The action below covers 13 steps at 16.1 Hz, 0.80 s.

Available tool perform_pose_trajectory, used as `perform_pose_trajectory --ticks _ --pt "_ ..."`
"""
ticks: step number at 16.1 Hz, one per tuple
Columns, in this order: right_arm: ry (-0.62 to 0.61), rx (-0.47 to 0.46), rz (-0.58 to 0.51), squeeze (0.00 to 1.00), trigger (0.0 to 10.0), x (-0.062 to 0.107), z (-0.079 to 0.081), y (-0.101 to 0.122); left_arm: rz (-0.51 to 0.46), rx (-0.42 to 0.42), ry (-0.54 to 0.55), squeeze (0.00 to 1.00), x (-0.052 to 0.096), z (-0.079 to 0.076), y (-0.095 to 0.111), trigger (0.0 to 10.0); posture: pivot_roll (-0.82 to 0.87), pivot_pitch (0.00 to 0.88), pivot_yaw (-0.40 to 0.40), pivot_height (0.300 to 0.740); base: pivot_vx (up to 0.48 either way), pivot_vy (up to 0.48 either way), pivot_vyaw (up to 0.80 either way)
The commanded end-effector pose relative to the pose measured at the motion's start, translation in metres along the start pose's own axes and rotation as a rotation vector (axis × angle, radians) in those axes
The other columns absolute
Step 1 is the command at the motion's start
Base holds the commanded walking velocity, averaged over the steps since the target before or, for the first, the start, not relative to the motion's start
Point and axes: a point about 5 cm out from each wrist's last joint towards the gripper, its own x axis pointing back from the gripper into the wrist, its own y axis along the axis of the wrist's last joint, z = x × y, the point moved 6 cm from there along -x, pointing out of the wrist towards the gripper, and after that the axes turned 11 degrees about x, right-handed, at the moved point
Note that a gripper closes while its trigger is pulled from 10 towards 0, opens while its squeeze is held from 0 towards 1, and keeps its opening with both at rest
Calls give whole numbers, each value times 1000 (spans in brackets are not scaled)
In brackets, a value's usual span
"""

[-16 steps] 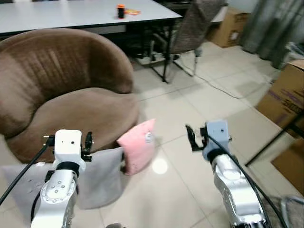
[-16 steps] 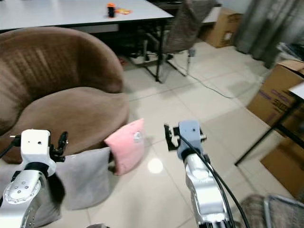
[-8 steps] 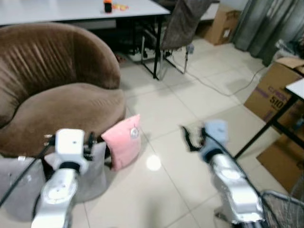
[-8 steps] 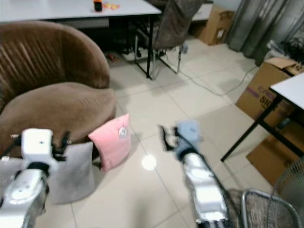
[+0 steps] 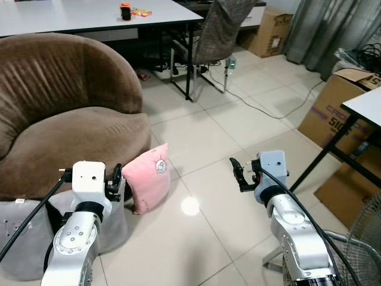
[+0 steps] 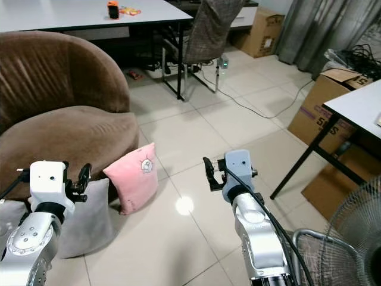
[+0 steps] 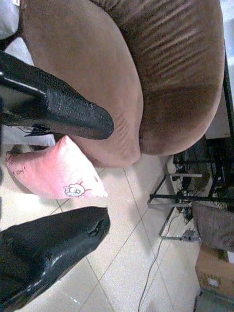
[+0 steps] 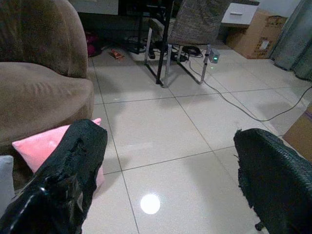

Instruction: Move the pillow to the sofa from floor

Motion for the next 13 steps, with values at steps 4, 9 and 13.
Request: perform_pose_trajectory --ticks 4,9,13 --pt "-58 -4 0 0 10000 0 -11 2 -5 1 -13 0 0 -3 2 10000 -52 0 -60 740 330 0 752" --pt "-119 0 39 0 10000 1 -23 -6 -5 -3 -21 0 1 -4 2 10000 -47 0 -64 740 332 0 0" --pt "-126 -4 35 0 10000 1 -22 -6 -4 -5 -21 0 2 -3 1 10000 -45 0 -64 740 334 0 0"
